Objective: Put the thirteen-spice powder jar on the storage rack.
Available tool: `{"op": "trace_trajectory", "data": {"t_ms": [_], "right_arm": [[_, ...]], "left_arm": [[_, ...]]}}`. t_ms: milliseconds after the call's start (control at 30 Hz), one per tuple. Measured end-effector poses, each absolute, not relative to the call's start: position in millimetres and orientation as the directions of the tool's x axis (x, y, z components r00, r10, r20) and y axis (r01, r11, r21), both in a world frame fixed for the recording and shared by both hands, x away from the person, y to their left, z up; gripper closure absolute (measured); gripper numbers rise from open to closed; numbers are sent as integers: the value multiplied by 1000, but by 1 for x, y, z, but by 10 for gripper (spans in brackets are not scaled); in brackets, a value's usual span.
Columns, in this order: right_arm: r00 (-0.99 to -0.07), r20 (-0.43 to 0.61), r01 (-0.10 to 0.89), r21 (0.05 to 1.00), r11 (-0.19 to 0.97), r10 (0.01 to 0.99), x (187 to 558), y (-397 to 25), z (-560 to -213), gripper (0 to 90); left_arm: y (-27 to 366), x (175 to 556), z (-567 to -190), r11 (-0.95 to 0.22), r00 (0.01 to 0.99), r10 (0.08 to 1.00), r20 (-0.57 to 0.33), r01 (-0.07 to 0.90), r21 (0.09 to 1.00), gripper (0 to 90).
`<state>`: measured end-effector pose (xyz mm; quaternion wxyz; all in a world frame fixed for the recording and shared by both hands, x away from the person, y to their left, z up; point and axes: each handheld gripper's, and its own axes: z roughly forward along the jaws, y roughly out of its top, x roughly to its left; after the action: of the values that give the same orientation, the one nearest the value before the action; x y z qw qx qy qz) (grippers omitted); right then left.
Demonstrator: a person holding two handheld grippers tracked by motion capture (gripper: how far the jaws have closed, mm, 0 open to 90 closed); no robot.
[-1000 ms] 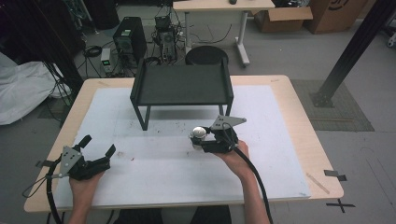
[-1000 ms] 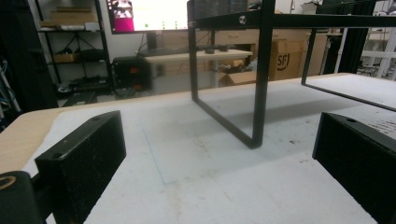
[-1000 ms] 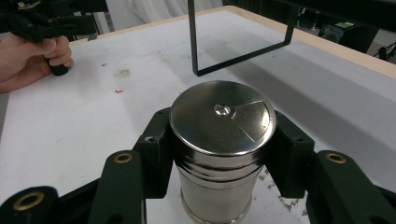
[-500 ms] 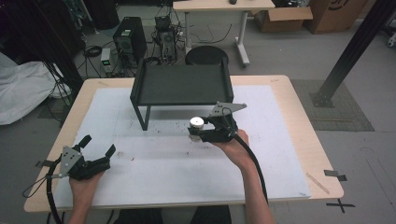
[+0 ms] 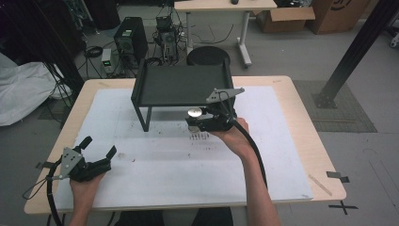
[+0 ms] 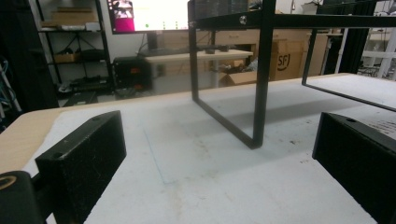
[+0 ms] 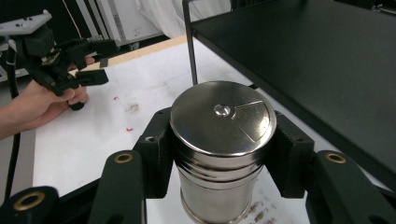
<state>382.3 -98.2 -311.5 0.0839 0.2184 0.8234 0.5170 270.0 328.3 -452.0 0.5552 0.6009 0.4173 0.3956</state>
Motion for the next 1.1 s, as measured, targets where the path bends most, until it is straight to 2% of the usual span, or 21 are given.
{"op": "trace_trajectory", "data": {"t_ms": [533, 1100], "right_arm": [[-884, 87, 284, 881, 379, 460, 408, -88, -281, 491], [-871, 83, 288, 885, 366, 484, 436, -81, -269, 491]], "left_arm": [[328, 270, -452, -35, 338, 941, 11, 64, 997, 32], [328, 270, -452, -34, 337, 941, 10, 65, 997, 33]]}}
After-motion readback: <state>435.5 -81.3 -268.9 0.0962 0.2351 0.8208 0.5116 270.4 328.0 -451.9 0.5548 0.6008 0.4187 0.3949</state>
